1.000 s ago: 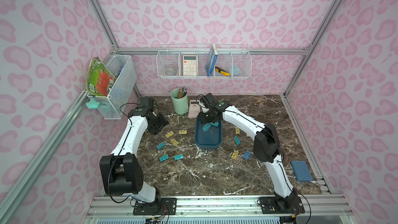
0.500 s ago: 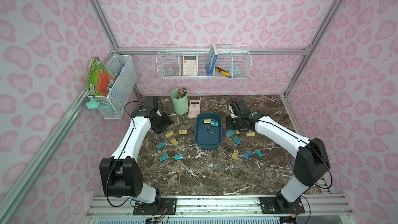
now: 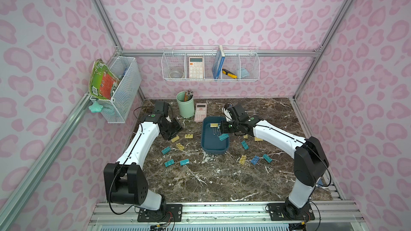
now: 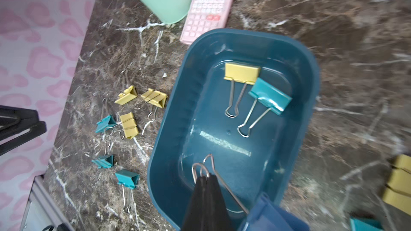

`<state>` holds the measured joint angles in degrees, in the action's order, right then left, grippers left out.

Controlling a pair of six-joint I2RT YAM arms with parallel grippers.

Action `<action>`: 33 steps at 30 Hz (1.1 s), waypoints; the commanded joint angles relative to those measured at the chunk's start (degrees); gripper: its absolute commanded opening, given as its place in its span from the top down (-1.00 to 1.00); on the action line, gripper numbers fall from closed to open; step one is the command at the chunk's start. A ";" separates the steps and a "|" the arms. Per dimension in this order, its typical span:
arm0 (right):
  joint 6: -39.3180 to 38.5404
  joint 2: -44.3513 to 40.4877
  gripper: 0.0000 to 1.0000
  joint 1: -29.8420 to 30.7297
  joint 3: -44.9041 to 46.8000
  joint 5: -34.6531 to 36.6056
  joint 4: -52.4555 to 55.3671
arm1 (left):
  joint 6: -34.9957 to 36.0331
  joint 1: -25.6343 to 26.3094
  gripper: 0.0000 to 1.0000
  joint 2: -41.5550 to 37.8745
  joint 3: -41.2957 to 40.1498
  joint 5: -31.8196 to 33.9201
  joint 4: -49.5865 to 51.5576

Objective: Take out the binder clips from the storage box
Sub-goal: Place the binder clip in the storage box.

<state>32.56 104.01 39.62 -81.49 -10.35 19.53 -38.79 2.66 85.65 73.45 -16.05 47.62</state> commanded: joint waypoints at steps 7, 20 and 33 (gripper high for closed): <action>-2.91 2.97 1.00 0.07 -2.48 -12.51 -11.42 | -6.79 0.07 0.08 1.43 -7.29 -16.70 -13.76; -2.15 0.50 1.00 0.26 -2.09 -12.94 -10.44 | -23.83 5.13 0.17 11.26 -7.73 -27.63 -40.72; -0.41 -0.79 1.00 -1.25 0.05 -11.98 -11.02 | -32.17 7.78 0.30 11.72 -12.26 -29.76 -54.51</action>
<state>31.48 103.74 38.65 -81.71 -22.85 10.07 -69.12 10.46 97.84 61.71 -44.62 -2.70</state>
